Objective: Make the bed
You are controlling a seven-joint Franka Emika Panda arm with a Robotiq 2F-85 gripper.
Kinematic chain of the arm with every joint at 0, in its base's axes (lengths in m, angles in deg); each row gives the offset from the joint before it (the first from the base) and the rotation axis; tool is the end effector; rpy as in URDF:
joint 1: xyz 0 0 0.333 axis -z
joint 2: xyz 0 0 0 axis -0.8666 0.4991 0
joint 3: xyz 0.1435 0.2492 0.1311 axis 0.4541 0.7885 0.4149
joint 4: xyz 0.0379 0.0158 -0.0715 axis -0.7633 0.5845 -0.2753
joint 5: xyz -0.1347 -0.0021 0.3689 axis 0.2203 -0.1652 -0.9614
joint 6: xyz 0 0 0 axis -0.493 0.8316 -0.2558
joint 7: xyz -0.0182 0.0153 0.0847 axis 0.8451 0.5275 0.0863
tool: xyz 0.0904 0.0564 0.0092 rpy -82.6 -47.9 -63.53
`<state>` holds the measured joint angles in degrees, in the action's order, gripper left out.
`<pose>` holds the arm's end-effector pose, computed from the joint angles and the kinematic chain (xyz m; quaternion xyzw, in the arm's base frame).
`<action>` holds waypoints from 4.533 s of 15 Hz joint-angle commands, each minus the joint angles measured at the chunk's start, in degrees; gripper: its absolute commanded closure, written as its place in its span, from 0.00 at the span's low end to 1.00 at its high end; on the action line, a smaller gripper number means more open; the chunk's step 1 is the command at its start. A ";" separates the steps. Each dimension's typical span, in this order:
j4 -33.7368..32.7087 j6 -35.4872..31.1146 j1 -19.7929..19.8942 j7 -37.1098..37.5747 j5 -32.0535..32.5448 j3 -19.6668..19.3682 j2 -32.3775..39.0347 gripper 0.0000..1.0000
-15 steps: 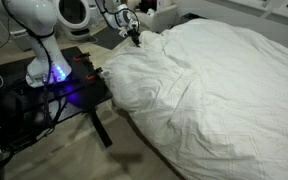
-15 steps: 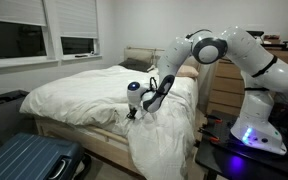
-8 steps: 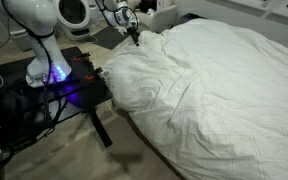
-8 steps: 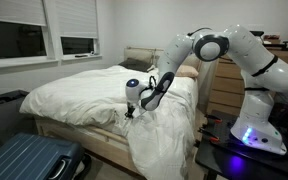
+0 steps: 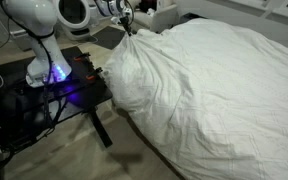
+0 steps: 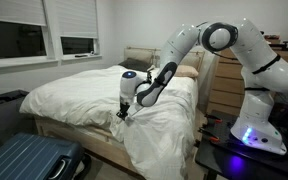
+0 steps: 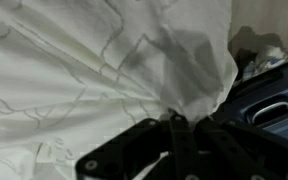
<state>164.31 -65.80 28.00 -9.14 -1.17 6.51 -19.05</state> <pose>0.6186 0.2619 0.1312 0.9846 -0.0436 0.1465 0.0845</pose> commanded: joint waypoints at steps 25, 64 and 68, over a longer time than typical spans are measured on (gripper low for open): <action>3.76 9.28 6.79 -25.63 -18.85 21.47 -13.69 0.17; 27.99 17.81 34.75 -82.96 -6.16 10.65 -33.92 0.00; 28.55 17.31 37.69 -94.42 -7.29 10.25 -32.94 0.00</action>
<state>191.71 -47.37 63.00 -96.32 -6.85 15.91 -51.94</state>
